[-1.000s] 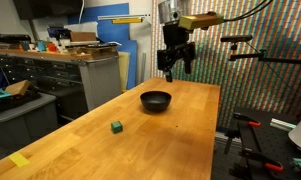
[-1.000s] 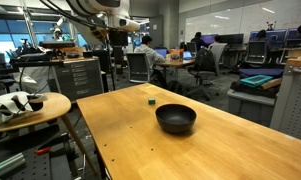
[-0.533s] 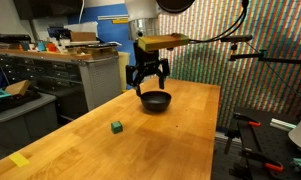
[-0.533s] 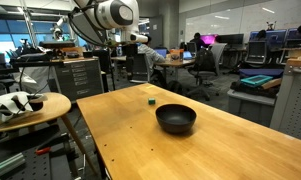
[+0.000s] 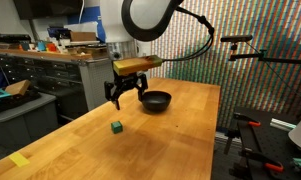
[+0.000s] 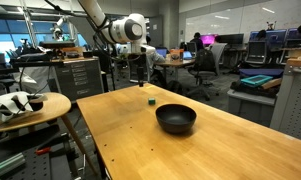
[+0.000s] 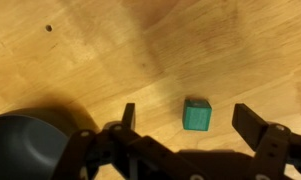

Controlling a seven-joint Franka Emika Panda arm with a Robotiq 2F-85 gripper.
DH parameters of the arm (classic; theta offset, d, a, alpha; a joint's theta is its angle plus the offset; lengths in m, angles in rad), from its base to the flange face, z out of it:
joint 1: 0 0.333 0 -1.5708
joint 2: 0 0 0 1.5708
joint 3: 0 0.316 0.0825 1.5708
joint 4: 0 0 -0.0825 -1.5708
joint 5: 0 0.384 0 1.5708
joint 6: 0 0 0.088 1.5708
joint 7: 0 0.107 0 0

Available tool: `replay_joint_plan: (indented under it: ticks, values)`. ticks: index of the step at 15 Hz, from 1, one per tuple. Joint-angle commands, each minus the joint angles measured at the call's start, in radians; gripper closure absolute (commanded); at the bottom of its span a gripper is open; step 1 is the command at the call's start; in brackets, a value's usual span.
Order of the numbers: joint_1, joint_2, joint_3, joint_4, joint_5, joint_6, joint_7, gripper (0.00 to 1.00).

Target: Put the green block in the black bowl

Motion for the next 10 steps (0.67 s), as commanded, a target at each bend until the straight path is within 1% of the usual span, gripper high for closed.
replay_joint_plan:
  ticks: [1, 6, 10]
  values:
    - [0.036, 0.107, -0.038, 0.134, -0.004, -0.002, -0.044, 0.00]
    - [0.052, 0.217, -0.071, 0.250, 0.002, 0.002, -0.068, 0.00]
    - [0.047, 0.292, -0.086, 0.321, 0.019, -0.001, -0.085, 0.00]
